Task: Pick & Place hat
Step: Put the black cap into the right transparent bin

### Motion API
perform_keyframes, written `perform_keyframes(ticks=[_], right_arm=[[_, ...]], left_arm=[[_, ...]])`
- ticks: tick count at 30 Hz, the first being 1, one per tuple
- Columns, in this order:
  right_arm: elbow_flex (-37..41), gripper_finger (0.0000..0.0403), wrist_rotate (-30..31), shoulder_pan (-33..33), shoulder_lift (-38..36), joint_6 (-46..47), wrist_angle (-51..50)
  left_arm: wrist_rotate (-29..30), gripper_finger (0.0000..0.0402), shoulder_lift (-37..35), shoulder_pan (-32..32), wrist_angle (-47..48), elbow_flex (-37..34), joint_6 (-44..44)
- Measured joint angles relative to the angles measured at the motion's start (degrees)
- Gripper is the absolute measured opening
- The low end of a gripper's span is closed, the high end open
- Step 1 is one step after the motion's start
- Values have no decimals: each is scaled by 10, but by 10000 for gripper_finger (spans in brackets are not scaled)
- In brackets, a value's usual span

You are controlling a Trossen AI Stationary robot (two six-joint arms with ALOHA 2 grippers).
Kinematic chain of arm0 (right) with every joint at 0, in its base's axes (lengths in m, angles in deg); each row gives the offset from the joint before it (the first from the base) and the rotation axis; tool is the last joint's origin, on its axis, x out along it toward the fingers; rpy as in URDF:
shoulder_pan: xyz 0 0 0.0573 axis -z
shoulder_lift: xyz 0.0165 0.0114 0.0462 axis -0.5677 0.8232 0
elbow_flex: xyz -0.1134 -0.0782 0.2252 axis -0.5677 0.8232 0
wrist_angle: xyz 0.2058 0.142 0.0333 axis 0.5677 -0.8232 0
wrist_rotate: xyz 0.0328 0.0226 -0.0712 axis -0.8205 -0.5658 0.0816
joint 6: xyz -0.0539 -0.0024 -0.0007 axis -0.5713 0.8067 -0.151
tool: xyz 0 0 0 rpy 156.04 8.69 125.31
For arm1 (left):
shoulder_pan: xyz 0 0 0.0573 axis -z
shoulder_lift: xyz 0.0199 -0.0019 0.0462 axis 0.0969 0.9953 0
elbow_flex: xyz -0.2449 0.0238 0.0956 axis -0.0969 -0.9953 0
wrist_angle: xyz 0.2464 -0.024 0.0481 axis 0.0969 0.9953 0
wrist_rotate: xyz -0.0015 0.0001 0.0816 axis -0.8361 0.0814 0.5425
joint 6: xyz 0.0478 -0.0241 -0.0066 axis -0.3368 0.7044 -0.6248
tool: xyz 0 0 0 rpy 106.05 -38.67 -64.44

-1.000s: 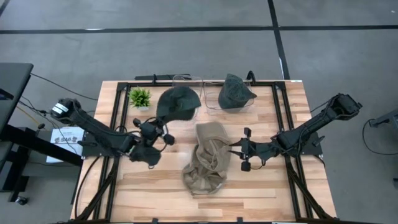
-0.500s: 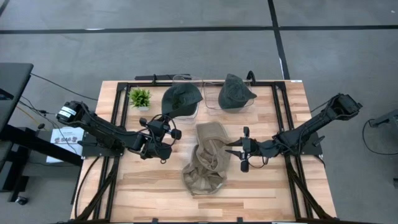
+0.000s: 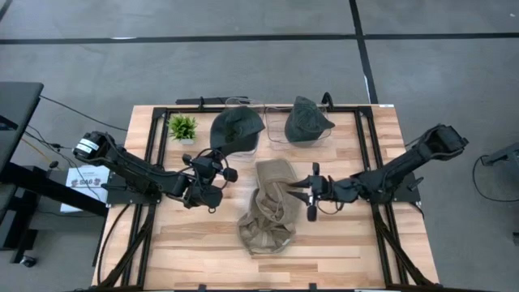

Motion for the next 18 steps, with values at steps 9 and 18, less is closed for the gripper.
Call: perform_keyframes(ticks=[9,18], right_arm=[[0,98,0,43,129,0,160],[-9,98,0,90,194,0,250]], left_arm=[[0,17,0,0,-38,0,0],[0,28,0,10,-88,0,0]])
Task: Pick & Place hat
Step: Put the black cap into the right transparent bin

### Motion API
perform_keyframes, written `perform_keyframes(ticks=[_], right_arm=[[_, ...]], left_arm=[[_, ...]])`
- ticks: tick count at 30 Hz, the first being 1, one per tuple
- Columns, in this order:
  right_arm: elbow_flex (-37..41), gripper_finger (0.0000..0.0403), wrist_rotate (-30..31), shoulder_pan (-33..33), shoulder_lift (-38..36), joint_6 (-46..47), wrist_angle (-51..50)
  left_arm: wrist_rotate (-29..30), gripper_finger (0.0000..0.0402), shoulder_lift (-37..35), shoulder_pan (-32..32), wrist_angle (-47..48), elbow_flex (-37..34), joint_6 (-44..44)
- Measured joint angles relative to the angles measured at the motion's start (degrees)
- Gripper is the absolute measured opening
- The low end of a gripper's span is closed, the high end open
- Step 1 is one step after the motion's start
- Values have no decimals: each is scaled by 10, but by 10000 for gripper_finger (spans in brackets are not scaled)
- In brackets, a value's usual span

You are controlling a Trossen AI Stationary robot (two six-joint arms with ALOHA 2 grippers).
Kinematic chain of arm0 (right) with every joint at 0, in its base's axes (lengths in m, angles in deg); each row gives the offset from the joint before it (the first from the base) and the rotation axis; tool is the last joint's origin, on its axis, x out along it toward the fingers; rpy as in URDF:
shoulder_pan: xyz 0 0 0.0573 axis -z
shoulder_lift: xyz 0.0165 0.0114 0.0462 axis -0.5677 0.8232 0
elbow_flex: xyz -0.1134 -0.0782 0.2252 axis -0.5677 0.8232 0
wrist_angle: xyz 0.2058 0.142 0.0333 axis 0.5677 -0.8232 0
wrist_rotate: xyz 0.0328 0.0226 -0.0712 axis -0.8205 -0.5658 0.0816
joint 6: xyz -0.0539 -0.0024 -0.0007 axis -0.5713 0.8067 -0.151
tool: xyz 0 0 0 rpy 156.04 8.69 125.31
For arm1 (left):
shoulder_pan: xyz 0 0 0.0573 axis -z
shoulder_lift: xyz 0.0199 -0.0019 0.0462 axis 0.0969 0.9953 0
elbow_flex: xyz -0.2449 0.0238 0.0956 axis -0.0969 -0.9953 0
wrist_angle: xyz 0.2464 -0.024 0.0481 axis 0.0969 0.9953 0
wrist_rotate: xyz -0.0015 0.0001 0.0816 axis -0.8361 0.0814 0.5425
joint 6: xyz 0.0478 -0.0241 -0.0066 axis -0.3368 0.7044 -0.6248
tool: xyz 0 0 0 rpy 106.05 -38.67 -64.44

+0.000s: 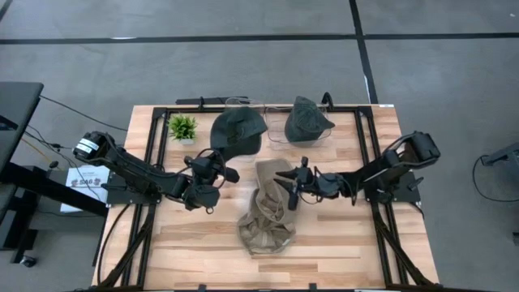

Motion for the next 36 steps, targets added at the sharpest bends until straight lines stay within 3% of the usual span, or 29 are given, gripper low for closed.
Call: perform_keyframes(ticks=[13,21,30,36], right_arm=[[-40,98,-7,61,15,-28,-9],[-66,98,-127,87,15,-76,-44],[-83,100,-131,121,15,-76,-79],[-106,135,-133,133,15,-76,-120]], left_arm=[[-11,25,0,0,-32,0,-7],[-11,25,0,0,-36,0,-7],[-11,25,0,0,-46,0,-7],[-11,25,0,0,-49,0,-7]])
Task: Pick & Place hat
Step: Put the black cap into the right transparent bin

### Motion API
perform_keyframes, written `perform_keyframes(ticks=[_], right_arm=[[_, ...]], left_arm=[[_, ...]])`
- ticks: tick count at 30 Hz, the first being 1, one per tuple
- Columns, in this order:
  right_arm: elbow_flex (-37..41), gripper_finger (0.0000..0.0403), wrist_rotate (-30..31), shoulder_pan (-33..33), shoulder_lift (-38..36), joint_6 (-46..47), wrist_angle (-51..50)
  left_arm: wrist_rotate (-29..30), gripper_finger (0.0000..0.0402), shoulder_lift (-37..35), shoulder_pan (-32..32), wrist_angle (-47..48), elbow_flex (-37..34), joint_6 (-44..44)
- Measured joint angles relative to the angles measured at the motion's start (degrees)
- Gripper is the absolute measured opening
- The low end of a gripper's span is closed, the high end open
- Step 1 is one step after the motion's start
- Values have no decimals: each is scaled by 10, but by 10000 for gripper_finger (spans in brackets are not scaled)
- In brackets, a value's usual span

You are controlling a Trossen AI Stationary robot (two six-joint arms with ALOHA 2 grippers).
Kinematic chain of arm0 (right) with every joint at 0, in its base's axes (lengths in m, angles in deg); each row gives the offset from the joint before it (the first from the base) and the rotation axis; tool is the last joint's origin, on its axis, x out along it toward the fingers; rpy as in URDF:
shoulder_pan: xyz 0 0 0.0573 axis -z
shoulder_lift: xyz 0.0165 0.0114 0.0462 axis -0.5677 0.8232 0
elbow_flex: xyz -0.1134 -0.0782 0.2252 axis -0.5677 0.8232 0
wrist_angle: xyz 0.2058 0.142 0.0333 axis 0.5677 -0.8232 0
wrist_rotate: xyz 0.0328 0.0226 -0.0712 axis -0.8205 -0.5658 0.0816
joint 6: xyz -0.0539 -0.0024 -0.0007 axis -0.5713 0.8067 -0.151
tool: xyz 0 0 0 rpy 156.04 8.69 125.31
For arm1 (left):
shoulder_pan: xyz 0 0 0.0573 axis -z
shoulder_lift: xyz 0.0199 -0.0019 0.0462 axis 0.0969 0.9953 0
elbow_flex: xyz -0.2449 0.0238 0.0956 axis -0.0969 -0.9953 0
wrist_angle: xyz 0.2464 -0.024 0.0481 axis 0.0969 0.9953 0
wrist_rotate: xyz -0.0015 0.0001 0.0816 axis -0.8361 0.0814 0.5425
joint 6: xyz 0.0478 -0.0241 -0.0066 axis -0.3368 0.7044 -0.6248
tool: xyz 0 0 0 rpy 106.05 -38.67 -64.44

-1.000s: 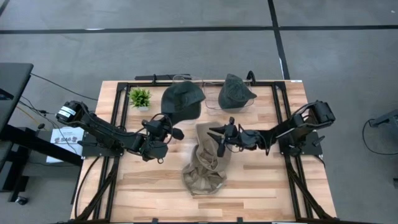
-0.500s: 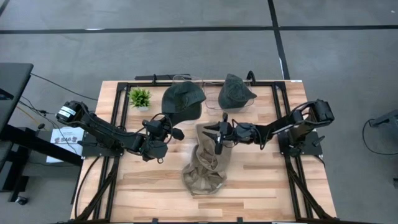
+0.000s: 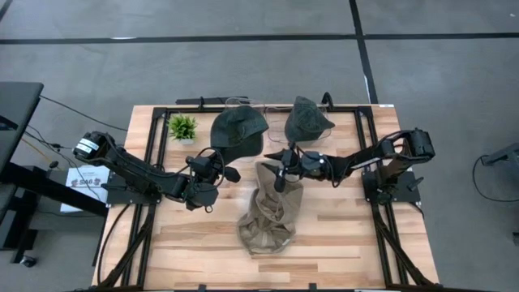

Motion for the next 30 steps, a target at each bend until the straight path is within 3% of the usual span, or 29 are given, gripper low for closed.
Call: perform_keyframes(ticks=[12,30], right_arm=[[-12,216,3,14,0,28,-5],[-27,187,0,34,0,35,0]], left_arm=[[0,25,0,0,-4,0,0],[-6,25,0,0,-16,0,2]])
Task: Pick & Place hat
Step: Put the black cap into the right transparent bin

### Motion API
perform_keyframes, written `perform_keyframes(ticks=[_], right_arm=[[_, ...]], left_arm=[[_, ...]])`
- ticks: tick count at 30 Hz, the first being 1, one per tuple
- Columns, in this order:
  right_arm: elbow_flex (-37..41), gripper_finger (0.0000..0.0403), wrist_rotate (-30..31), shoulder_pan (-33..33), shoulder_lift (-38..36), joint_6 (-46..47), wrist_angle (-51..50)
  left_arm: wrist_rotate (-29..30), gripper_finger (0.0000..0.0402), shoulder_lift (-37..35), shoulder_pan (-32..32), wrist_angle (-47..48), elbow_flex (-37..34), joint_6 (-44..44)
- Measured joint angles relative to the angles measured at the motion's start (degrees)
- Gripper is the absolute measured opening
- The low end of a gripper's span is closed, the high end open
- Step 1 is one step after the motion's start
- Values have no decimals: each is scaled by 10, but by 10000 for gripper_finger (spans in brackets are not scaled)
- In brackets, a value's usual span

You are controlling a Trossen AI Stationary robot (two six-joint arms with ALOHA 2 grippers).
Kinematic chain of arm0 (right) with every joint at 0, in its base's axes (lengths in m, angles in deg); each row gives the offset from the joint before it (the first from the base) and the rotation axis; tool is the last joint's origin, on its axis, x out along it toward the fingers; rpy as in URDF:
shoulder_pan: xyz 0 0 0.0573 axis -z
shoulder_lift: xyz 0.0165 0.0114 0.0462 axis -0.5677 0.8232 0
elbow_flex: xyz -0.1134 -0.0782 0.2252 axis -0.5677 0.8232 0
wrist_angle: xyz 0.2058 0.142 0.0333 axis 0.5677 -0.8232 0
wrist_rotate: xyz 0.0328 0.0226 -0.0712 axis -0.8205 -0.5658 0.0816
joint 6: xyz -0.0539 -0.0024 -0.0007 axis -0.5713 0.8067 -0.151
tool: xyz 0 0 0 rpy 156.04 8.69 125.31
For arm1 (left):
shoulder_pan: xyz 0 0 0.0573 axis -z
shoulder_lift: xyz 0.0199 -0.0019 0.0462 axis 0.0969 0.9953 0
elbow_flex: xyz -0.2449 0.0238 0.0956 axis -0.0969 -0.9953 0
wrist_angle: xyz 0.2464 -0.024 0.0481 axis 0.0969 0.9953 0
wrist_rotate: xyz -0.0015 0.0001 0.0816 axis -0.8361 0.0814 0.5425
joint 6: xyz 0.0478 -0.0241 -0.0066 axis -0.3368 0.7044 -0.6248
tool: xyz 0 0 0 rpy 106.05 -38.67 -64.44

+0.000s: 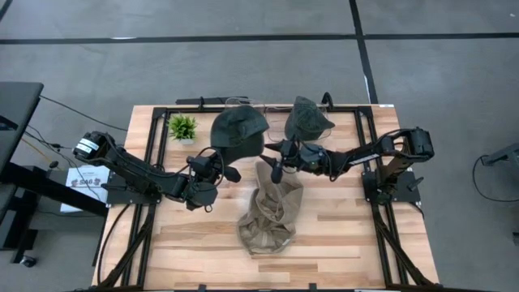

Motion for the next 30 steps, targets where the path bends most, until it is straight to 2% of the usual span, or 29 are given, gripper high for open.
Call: perform_keyframes(ticks=[6,10,13,16,17,23,30], right_arm=[[-18,163,0,0,0,0,-3],[-22,132,1,0,0,0,-14],[-22,87,2,5,0,0,-23],[-22,23,-12,13,0,-20,-30],[-22,14,-15,16,0,-26,-31],[-22,6,-27,25,0,-31,-35],[-20,3,-28,27,-17,-42,-39]], left_arm=[[-9,25,0,0,-6,0,0],[-9,25,0,0,-8,0,-1],[-16,25,0,0,-8,0,-7],[-45,25,0,-3,-9,0,-33],[-53,25,0,-5,-9,0,-43],[-95,25,0,-16,-13,-1,-87],[-112,25,-2,-9,-18,-1,-141]])
